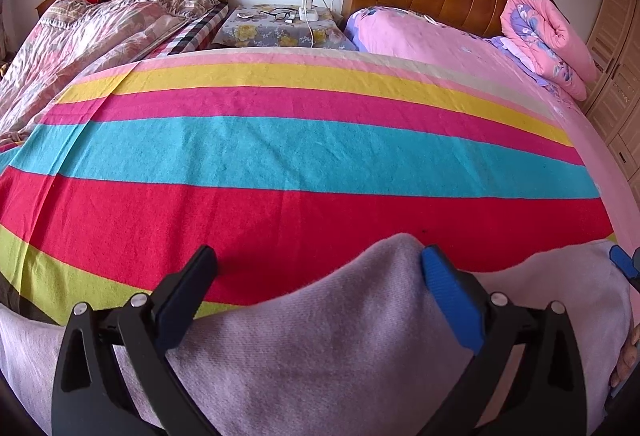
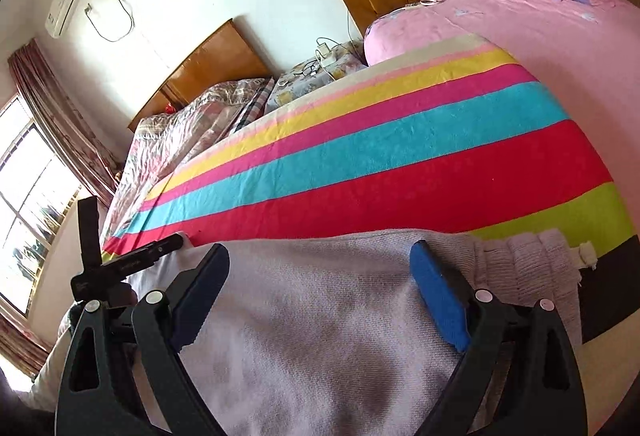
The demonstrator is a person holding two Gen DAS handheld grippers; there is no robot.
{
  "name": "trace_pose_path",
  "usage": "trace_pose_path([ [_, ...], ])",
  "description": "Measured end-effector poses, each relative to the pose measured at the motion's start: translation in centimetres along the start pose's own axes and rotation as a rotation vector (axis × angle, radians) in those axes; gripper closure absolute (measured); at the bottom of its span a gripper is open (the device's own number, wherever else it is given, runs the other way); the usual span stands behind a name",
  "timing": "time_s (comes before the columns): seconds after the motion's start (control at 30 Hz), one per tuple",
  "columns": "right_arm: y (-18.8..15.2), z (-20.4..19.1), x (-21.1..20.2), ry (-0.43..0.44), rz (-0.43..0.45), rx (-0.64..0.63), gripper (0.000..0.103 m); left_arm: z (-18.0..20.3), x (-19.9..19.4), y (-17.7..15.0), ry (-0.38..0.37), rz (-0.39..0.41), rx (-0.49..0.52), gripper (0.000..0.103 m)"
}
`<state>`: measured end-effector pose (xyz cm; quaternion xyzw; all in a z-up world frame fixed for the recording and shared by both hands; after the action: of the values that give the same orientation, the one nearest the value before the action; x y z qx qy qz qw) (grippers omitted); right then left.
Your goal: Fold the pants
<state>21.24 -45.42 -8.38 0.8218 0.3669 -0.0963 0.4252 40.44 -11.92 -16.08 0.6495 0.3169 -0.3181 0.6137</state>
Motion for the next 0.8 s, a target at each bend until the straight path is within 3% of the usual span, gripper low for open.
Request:
trace_pose_path([
  [0.1,-0.7,-1.2,-2.6,-0.158,0.006,-0.019,0.014,-2.3,-2.2,-0.7,0.025,-0.003,-0.074,0.002],
  [0.17,-2.2,-4.0,-4.6,-0.195,0.010,-0.134,0.014,-2.9,-5.7,-1.7,-0.041,0.045,-0.081,0.002],
  [0.4,-11.6,-8.2,-4.5,-0.303,-0.172,-0.369,0.014,-0.1,-12.4,-9.4,-0.035,0.132,0.213,0.002],
  [0.57,-16.2,-7.2,-3.5,-0.356,-0.274,-0.459,0.012,0.4,-12.5,-14.1,-0.019,0.107,0.273,0.002],
  [0.63,-16.3,-6.4,-4.7,-0.332,-0.243,-0.419,0.011,-0.1,-11.4,-15.1,0.006,0.068,0.274,0.002],
  [0.8,-15.8,-6.3,-6.6,-0.434,-0.214,-0.407,0.011,-0.9,-11.0,-16.2,-0.010,0.056,0.244,0.002],
])
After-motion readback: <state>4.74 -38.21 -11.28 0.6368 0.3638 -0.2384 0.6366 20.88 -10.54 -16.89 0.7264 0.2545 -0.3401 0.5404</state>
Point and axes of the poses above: each gripper's, at about its wrist camera, not at the fingertips, and x roughly the way its jaws point, z to its right, y to its top, the point moved 9 cm from there along x, roughly the way its jaws point, and after that the axes turned 13 degrees about y, right-handed, at the moved point
